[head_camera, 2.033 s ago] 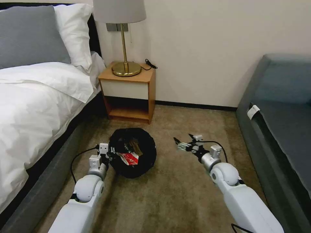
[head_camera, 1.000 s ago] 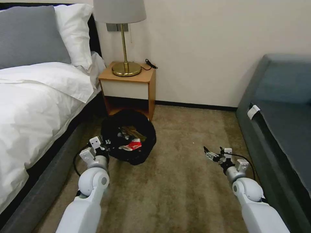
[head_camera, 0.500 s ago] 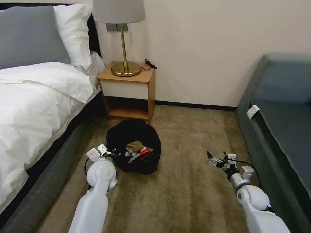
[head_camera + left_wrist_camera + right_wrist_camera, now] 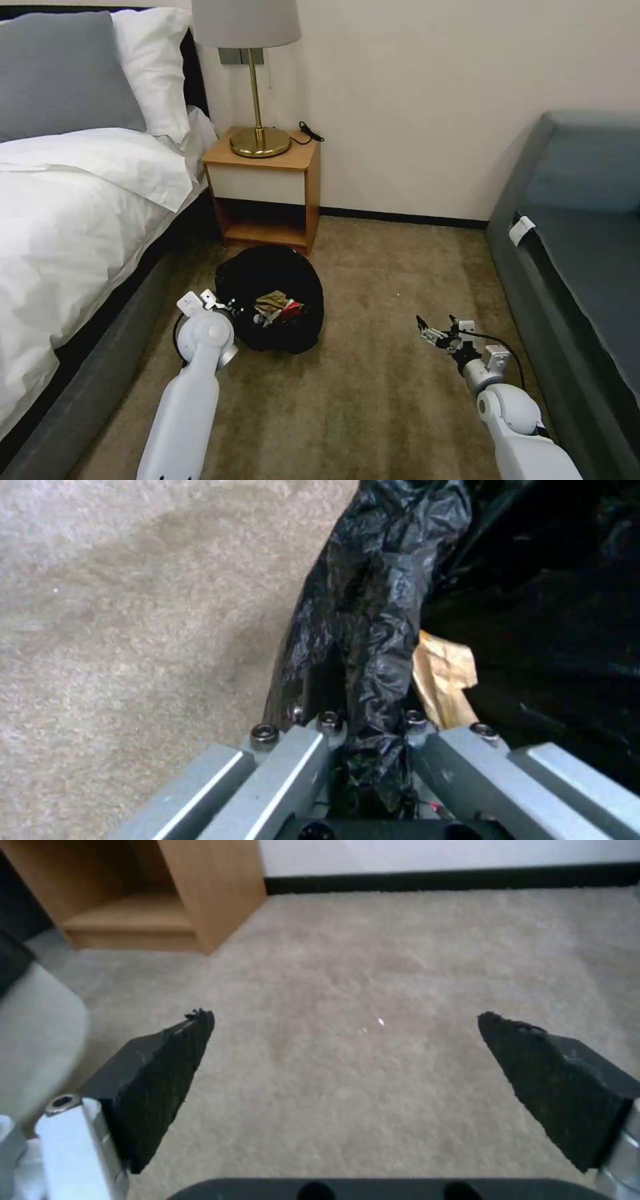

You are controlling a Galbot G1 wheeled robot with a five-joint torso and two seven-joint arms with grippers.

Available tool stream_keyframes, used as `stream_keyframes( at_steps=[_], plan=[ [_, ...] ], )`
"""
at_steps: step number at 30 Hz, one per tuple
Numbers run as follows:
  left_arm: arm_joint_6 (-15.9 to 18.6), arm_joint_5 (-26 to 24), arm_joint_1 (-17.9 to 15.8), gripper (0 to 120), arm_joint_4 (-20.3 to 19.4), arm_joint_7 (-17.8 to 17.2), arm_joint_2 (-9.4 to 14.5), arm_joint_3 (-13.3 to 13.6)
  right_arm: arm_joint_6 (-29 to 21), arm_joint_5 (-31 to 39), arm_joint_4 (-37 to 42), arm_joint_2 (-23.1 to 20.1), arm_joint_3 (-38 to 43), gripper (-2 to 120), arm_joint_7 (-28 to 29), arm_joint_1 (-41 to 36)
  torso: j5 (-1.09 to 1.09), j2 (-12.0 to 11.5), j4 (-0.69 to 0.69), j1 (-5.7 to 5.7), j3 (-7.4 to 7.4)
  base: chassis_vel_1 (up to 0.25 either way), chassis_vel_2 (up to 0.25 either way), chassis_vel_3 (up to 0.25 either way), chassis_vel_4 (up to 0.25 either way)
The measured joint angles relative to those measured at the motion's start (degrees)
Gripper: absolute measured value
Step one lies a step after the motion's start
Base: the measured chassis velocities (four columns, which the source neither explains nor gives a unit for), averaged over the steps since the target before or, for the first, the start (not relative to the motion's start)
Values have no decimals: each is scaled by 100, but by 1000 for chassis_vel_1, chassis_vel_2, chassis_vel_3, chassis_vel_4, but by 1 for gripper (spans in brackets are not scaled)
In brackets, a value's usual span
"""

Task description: Pick up the trash bin, then pick up the garbage on the floor and place it into the trash bin.

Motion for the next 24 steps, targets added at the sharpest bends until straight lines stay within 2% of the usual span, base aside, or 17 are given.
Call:
stream_keyframes(
  at_steps=[8,9,11,13,15,17,18,23,24],
  plan=[
    [96,-109,-141,2,200,-111,-43,6,1,1,-24,32,-20,100,0,54,0,0,0,0,0,0,0,0,0],
    [109,-111,-149,9,215,-116,-41,6,9,1,-51,36,-18,100,0,54,1,0,0,0,0,0,0,0,0],
    [126,-111,-151,11,220,-116,-35,5,18,1,-67,39,-16,100,-1,54,2,0,0,0,0,0,0,0,0],
    [161,-108,-144,26,217,-95,0,6,38,1,-93,47,-3,100,-3,54,1,0,0,0,0,0,0,0,0],
    [180,-98,-131,30,210,-87,9,6,40,1,-93,50,-1,100,-3,54,1,0,0,0,0,0,0,0,0],
    [224,-30,-77,39,151,-62,31,11,40,9,-63,65,7,100,-3,46,1,0,0,0,0,0,0,0,0],
    [224,-30,-77,39,151,-62,31,11,40,9,-63,65,7,100,-3,46,1,0,0,0,0,0,0,0,0],
    [299,200,60,60,-65,34,94,37,33,14,14,92,15,100,1,-11,0,0,0,0,0,0,0,0,0],
    [299,200,60,60,-65,34,94,37,33,14,14,92,15,100,1,-11,0,0,0,0,0,0,0,0,0]
  ],
)
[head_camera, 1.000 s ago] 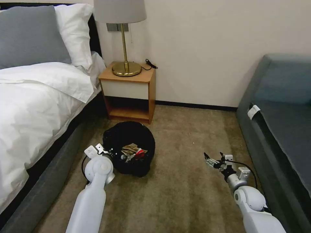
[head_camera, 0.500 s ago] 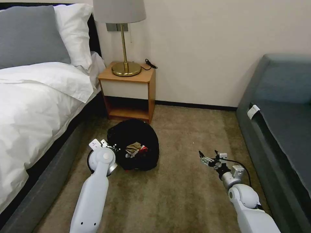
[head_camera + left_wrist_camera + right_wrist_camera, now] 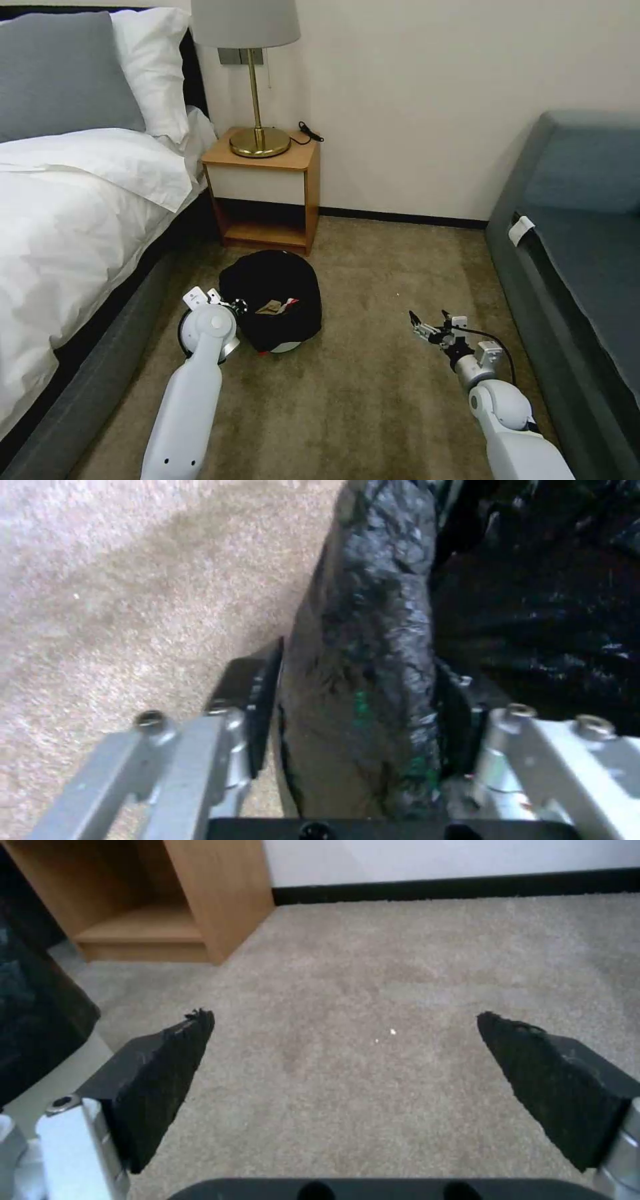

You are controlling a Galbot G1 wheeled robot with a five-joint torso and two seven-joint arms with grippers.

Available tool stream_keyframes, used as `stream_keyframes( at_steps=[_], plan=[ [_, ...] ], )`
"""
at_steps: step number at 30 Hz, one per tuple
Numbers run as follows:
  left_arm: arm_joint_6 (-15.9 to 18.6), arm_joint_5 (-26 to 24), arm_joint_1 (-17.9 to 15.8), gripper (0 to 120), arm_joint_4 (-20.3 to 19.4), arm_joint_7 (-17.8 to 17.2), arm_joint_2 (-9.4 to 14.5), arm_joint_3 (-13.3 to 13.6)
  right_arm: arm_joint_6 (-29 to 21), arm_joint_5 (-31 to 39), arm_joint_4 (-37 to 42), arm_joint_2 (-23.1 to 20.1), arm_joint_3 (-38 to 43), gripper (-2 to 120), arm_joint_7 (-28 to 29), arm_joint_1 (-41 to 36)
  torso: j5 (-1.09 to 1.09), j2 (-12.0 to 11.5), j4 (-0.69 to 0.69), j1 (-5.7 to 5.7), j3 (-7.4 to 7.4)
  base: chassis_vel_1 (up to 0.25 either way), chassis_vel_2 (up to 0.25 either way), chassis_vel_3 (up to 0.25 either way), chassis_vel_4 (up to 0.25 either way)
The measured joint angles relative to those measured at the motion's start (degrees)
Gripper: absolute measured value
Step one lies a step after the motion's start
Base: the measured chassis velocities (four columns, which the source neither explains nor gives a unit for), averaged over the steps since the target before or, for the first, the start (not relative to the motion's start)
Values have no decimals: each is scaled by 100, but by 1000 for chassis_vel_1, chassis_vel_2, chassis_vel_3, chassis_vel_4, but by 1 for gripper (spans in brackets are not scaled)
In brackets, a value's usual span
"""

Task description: Pick up the trash bin, then pick up the garbage on the floor and place it into the trash bin.

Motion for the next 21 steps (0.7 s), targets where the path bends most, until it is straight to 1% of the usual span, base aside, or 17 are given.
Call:
stream_keyframes(
  at_steps=[3,4,5,6,8,9,10,11,12,13,15,16,18,19,21],
  plan=[
    [13,216,111,75,-183,108,76,4,-6,-6,67,16,9,100,5,-76,0,0,0,0,0,0,0,0,0],
    [13,216,111,75,-183,108,76,4,-6,-6,67,16,9,100,5,-76,0,0,0,0,0,0,0,0,0],
    [27,213,155,82,-279,137,125,4,-10,-7,101,20,17,100,7,-102,0,0,0,0,0,0,0,0,0],
    [27,213,155,82,-279,137,125,4,-10,-7,101,20,17,100,7,-102,0,0,0,0,0,0,0,0,0],
    [37,213,211,90,-405,177,192,-5,-14,-9,145,24,31,100,10,-137,0,0,0,0,0,0,0,0,0],
    [40,252,259,97,-509,204,239,-19,-18,-23,185,27,44,100,18,-168,0,0,0,0,0,0,0,0,0],
    [40,252,259,97,-509,204,239,-19,-18,-23,185,27,44,100,18,-168,0,0,0,0,0,0,0,0,0],
    [41,307,312,102,-604,237,282,-34,-28,-31,229,27,51,100,23,-195,0,0,0,0,0,0,0,0,0],
    [41,342,347,105,-667,262,312,-48,-41,-32,266,26,54,100,27,-212,0,0,0,0,0,0,0,0,0],
    [41,342,347,105,-667,262,312,-48,-41,-32,266,26,54,100,27,-212,0,0,0,0,0,0,0,0,0],
    [65,408,474,110,-848,400,407,-113,-84,-26,377,18,63,100,45,-238,0,0,0,0,0,0,0,0,0],
    [65,408,474,110,-848,400,407,-113,-84,-26,377,18,63,100,45,-238,0,0,0,0,0,0,0,0,0],
    [114,460,601,112,-1007,539,511,-189,-115,-11,482,16,66,100,69,-261,-1,0,0,0,0,0,0,0,0],
    [114,460,601,112,-1007,539,511,-189,-115,-11,482,16,66,100,69,-261,-1,0,0,0,0,0,0,0,0],
    [144,669,733,115,-1158,733,609,-247,-125,-9,566,38,67,100,100,-302,-1,0,0,0,0,0,0,0,0]
  ],
)
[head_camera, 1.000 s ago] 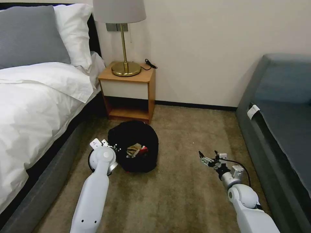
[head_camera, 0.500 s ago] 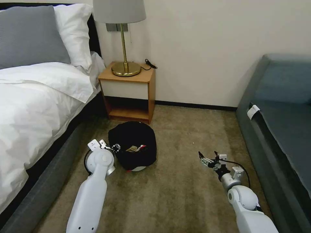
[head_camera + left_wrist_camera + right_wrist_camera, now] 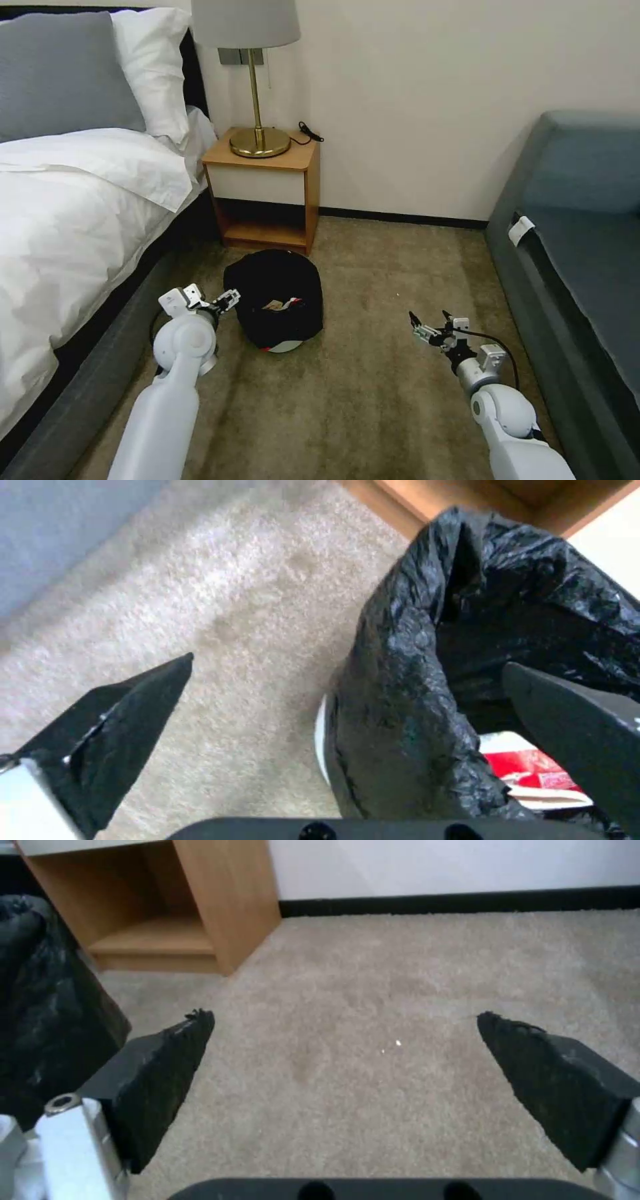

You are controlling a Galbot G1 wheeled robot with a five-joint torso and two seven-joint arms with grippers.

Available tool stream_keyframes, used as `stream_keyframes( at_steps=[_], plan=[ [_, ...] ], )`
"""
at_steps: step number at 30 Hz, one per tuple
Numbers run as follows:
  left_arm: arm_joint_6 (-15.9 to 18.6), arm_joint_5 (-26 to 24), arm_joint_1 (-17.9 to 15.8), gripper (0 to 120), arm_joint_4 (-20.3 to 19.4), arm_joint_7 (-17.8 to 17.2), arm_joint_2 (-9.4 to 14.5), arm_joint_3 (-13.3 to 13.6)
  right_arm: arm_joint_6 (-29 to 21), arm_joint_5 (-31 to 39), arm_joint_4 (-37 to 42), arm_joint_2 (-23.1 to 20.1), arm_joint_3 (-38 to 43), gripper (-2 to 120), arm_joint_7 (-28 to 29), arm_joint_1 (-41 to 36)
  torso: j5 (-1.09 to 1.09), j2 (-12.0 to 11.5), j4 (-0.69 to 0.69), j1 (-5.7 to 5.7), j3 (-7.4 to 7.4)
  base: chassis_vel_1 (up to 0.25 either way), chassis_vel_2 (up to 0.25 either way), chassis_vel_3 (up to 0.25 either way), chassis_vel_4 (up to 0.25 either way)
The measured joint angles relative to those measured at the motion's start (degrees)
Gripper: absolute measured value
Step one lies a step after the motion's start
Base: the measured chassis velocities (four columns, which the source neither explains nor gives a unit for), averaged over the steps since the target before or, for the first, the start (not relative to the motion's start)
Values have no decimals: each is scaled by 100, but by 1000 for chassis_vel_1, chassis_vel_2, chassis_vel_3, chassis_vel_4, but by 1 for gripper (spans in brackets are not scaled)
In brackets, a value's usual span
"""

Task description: Pick up the trash bin, then pick up the garbage on the floor and place it into the trash bin.

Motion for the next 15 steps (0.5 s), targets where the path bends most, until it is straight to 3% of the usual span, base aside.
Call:
stream_keyframes(
  at_steps=[2,4,5,8,9,11,15],
  plan=[
    [2,147,53,115,-54,112,37,-22,0,0,33,15,0,100,9,-25,0,0,0,0,0,0,0,0,0],
    [-21,705,208,114,-162,569,128,-59,2,-1,122,57,5,100,28,-107,0,0,0,0,0,0,0,0,0],
    [-21,705,208,114,-162,569,128,-59,2,-1,122,57,5,100,28,-107,0,0,0,0,0,0,0,0,0],
    [-228,1663,441,112,-289,1319,220,-89,52,-6,228,85,26,100,26,-220,2,0,0,0,0,0,0,0,0],
    [-228,1663,441,112,-289,1319,220,-89,52,-6,228,85,26,100,26,-220,2,0,0,0,0,0,0,0,0],
    [-396,2144,672,108,-435,1752,261,-105,134,-34,385,96,56,100,-9,-362,1,0,0,0,0,0,0,0,0],
    [-664,2525,885,101,-527,2097,282,-111,176,-40,483,113,93,100,-10,-452,1,0,-1,0,0,0,0,0,0]
  ],
)
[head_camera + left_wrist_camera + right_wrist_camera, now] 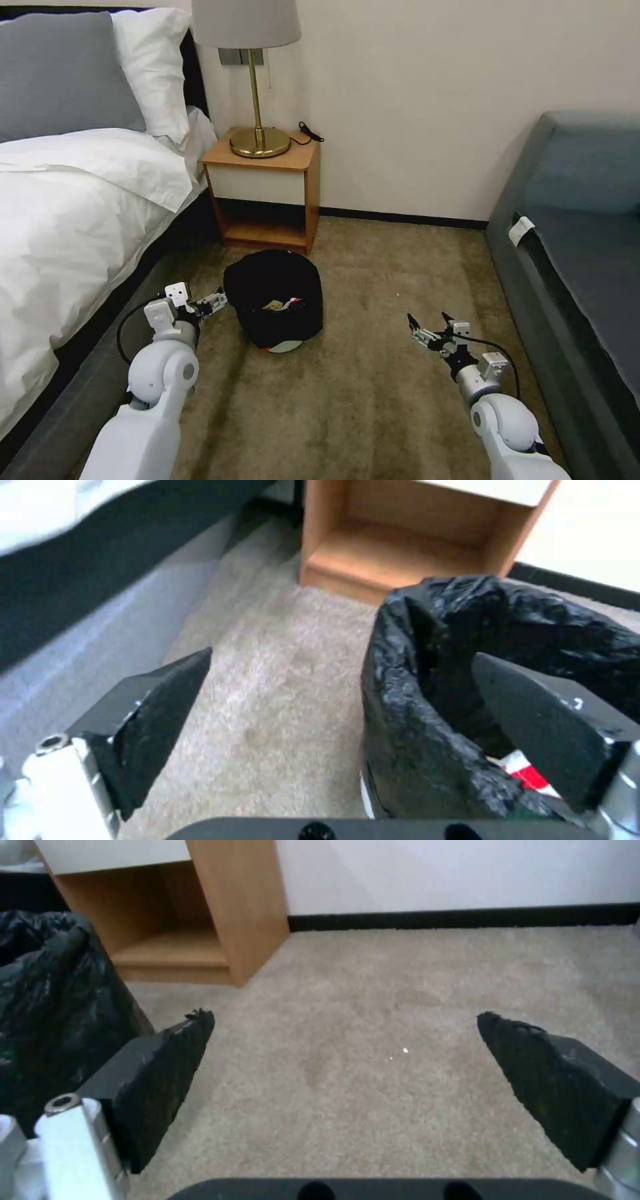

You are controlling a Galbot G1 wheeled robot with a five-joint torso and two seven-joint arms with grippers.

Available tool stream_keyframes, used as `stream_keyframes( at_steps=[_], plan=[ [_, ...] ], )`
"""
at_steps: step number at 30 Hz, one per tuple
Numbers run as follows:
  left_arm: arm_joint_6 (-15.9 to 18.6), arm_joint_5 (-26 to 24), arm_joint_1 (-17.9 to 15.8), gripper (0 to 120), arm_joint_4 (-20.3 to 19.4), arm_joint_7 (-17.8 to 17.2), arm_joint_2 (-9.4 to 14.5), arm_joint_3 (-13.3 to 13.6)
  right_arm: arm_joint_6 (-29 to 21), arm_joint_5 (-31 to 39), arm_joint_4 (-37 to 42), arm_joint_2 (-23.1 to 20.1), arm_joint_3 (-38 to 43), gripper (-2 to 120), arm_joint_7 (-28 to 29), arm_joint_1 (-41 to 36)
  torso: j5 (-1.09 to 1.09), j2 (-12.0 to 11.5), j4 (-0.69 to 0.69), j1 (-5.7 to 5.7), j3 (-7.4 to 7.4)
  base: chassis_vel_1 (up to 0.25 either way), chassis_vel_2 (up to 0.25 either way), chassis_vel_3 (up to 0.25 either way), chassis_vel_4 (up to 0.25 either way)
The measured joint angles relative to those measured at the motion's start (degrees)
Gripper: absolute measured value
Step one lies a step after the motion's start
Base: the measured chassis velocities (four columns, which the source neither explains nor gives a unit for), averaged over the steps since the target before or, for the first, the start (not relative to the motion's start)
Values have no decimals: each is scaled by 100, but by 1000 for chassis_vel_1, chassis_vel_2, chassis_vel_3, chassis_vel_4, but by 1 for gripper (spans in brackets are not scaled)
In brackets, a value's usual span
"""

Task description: Pick up the trash bin, then pick up the garbage on the floor and place it into the trash bin.

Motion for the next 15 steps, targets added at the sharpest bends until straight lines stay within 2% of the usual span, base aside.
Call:
stream_keyframes(
  at_steps=[1,4,5,8,9,12,13,15],
  plan=[
    [0,0,0,101,0,0,0,0,0,0,0,0,0,100,0,0,0,0,0,0,0,0,0,0,0],
    [-699,796,428,100,-132,701,49,8,111,31,106,58,40,100,15,-91,0,0,1,0,0,0,0,0,0],
    [-699,796,428,100,-132,701,49,8,111,31,106,58,40,100,15,-91,0,0,1,0,0,0,0,0,0],
    [-1193,1323,685,100,-186,1182,83,49,296,130,129,131,8,100,77,-115,0,1,0,0,0,0,0,0,0],
    [-1193,1323,685,100,-186,1182,83,49,296,130,129,131,8,100,77,-115,0,1,0,0,0,0,0,0,0],
    [-1633,1890,916,100,-211,1587,100,117,479,148,57,202,-31,100,129,-108,1,0,0,0,0,0,0,0,0],
    [-1633,1890,916,100,-211,1587,100,117,479,148,57,202,-31,100,129,-108,1,0,0,0,0,0,0,0,0],
    [-1922,2233,1081,100,-232,1778,101,200,567,162,11,237,-58,100,151,-100,1,0,1,0,0,0,0,0,0]
  ],
)
